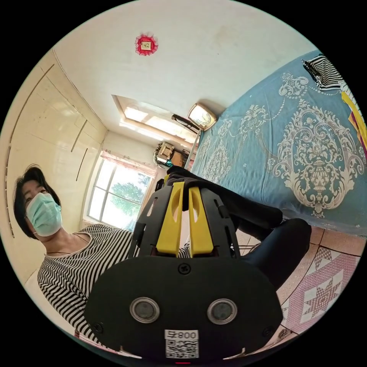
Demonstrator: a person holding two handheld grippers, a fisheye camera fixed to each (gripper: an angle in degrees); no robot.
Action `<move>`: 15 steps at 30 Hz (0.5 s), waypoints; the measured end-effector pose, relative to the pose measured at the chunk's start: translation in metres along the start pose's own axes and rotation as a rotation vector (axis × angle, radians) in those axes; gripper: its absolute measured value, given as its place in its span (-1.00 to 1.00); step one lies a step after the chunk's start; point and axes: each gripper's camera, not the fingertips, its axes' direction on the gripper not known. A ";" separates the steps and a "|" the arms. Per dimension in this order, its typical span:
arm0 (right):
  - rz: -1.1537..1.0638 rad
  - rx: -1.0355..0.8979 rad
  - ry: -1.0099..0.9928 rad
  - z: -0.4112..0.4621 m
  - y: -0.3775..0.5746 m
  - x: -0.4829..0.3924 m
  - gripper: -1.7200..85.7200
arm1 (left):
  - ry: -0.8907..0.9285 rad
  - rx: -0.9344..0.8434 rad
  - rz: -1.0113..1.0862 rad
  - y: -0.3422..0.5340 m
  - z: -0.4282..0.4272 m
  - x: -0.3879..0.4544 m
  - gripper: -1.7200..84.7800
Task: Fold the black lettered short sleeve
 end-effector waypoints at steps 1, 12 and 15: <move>-0.003 0.015 0.010 -0.016 0.001 0.007 -0.93 | 0.000 -0.023 0.003 -0.011 0.013 0.008 -0.90; 0.046 0.045 0.131 -0.142 -0.099 0.127 -0.94 | -0.088 -0.201 0.016 -0.176 0.173 0.049 -0.90; 0.041 0.052 0.162 -0.185 -0.179 0.169 -0.94 | -0.094 -0.206 0.047 -0.254 0.240 0.060 -0.90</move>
